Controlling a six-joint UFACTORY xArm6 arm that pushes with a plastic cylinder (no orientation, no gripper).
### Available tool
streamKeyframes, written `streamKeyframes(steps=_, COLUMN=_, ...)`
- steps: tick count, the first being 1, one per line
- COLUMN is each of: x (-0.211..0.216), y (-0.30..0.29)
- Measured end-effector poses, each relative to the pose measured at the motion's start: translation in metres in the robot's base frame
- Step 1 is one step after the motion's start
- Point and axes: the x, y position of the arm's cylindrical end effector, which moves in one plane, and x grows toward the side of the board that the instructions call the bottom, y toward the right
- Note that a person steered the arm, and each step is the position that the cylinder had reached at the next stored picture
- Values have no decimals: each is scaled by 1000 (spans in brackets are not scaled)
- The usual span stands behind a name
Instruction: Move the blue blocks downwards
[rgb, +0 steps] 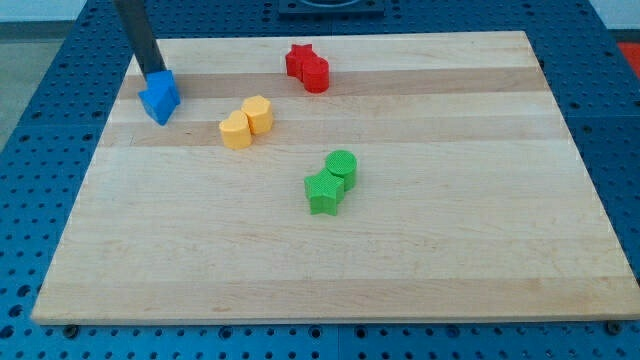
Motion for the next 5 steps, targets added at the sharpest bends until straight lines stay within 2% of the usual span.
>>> streamKeyframes(steps=3, x=28, y=5)
streamKeyframes(steps=5, x=80, y=7)
